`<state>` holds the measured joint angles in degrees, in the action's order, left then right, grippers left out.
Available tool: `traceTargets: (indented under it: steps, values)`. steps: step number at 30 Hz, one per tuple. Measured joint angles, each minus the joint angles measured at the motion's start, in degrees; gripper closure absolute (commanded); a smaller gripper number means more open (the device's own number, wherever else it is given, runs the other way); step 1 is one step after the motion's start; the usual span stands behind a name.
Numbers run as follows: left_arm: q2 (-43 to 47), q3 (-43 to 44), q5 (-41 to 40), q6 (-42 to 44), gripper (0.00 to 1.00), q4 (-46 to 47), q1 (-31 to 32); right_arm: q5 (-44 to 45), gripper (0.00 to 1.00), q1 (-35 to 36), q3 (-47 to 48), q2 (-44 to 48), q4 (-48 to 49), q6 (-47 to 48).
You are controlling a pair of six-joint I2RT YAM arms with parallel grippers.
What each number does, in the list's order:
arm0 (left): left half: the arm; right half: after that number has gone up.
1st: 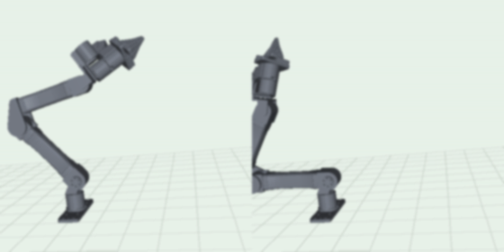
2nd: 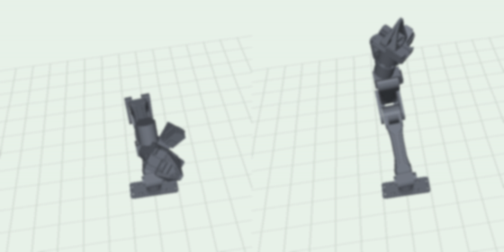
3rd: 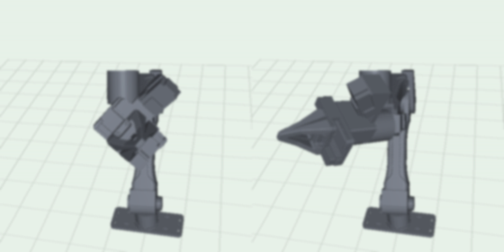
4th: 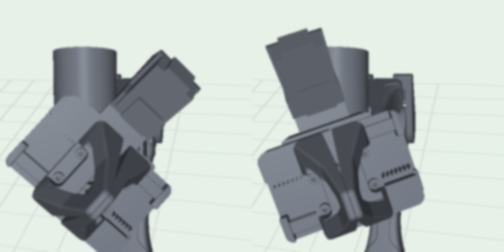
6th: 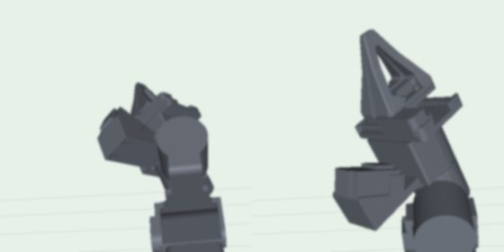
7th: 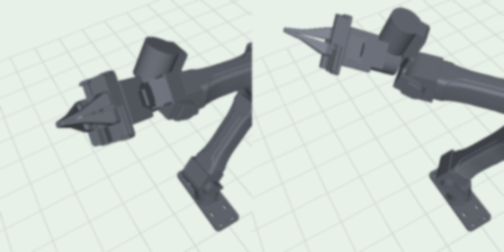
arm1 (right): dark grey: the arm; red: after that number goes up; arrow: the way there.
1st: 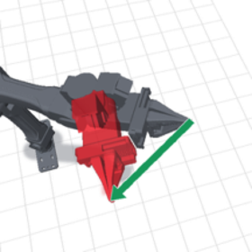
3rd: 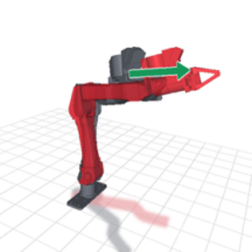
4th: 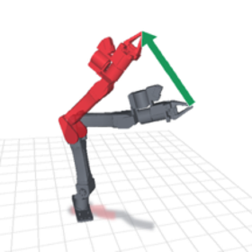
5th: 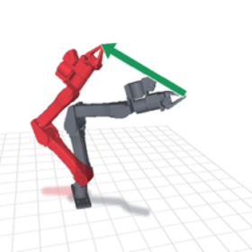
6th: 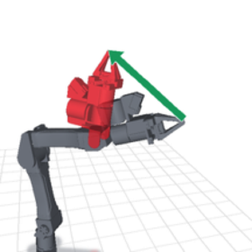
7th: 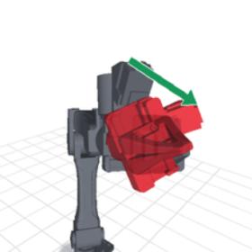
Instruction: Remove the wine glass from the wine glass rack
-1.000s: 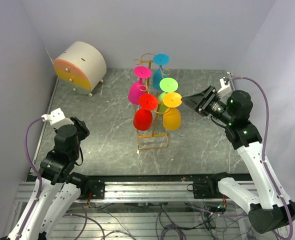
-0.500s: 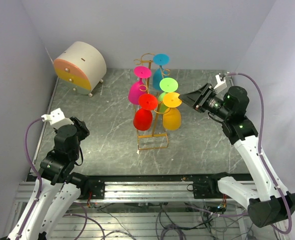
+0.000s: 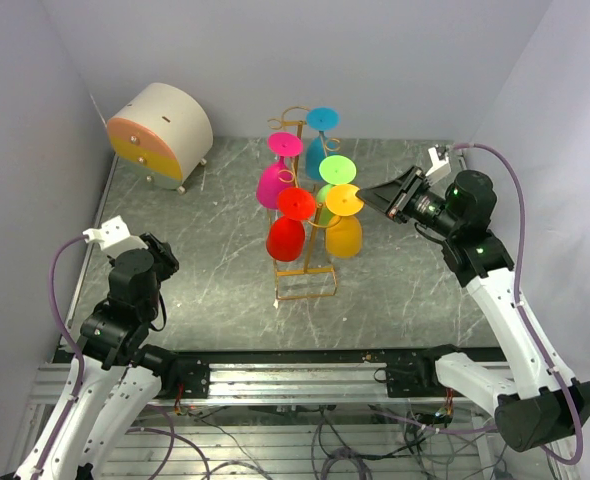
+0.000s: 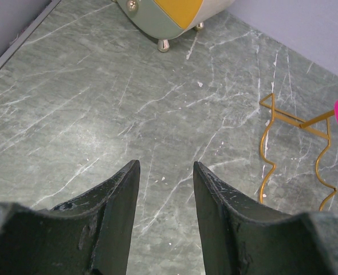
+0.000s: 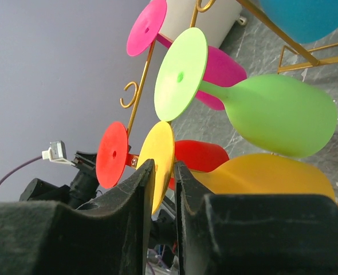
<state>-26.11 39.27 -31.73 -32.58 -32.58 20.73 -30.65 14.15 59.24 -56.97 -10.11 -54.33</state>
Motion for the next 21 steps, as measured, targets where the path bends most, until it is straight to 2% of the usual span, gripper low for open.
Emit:
traceTargets:
  steps: [4,8,11,21]
  values:
    - [-0.2,0.0,0.0,0.0,0.47,0.0,0.0,-0.3,0.79,0.0,0.0,-0.2,0.0,0.2]
    - [-0.2,0.0,0.0,0.0,0.47,0.0,0.0,-0.5,0.94,0.0,0.0,-0.2,-0.1,0.6]
    - [-0.2,0.0,0.0,0.0,0.47,0.0,0.0,-0.4,1.00,0.0,0.0,-0.2,0.0,0.8]
    - [-0.5,0.0,0.0,0.0,0.47,0.0,0.0,0.0,1.00,0.0,1.7,0.1,-0.7,0.7]
